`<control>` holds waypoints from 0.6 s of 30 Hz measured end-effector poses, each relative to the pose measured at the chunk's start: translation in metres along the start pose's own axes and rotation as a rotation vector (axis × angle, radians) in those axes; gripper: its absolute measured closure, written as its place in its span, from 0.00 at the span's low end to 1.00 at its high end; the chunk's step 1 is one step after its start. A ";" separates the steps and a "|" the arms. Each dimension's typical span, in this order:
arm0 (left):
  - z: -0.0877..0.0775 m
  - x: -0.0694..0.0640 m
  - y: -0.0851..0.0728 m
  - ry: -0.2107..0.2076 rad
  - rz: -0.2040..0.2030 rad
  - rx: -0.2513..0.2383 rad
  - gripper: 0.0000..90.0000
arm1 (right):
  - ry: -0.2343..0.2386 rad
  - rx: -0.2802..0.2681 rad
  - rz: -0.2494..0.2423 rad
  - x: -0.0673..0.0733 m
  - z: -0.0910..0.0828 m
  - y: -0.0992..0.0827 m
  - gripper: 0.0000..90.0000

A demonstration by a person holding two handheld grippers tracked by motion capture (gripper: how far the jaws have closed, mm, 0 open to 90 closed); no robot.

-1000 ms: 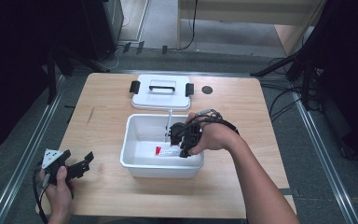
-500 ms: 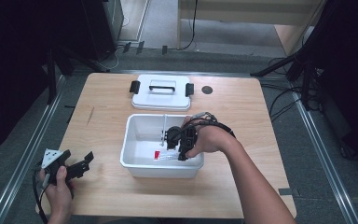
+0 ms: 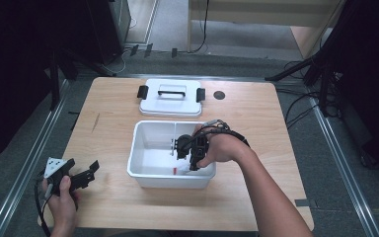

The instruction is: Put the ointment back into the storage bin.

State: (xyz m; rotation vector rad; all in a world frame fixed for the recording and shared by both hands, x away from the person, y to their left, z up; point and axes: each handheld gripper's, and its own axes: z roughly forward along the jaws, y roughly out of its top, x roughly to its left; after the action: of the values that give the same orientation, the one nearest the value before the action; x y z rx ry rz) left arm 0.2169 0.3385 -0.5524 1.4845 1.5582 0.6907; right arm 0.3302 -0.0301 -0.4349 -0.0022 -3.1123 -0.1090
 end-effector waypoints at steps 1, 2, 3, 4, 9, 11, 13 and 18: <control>0.000 0.000 0.000 0.000 0.000 0.000 0.07 | -0.001 0.002 -0.003 0.000 0.000 0.000 0.80; 0.000 0.000 0.000 0.000 0.000 0.000 0.07 | 0.001 -0.002 -0.004 0.000 0.000 0.000 0.80; 0.000 0.000 0.000 0.000 0.000 0.000 0.07 | 0.001 -0.009 0.000 0.000 0.000 -0.001 0.82; 0.000 0.000 0.000 -0.001 0.000 0.000 0.07 | -0.002 -0.011 -0.006 -0.001 0.000 -0.001 0.82; 0.000 0.000 0.000 -0.001 0.000 0.000 0.07 | 0.004 -0.036 0.006 -0.001 -0.005 -0.002 0.83; 0.000 0.000 0.000 0.000 0.000 -0.001 0.07 | 0.002 -0.042 0.015 -0.001 -0.007 -0.002 0.83; 0.000 0.000 0.000 0.000 0.000 -0.002 0.07 | 0.004 -0.059 0.018 -0.002 -0.010 -0.004 0.83; 0.000 0.000 0.000 0.000 0.001 -0.002 0.07 | -0.006 -0.100 0.042 -0.003 -0.024 -0.010 0.82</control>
State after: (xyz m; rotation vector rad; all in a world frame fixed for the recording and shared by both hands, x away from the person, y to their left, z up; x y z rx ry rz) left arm 0.2171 0.3384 -0.5525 1.4839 1.5563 0.6932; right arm 0.3334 -0.0421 -0.4121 -0.0693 -3.1066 -0.2634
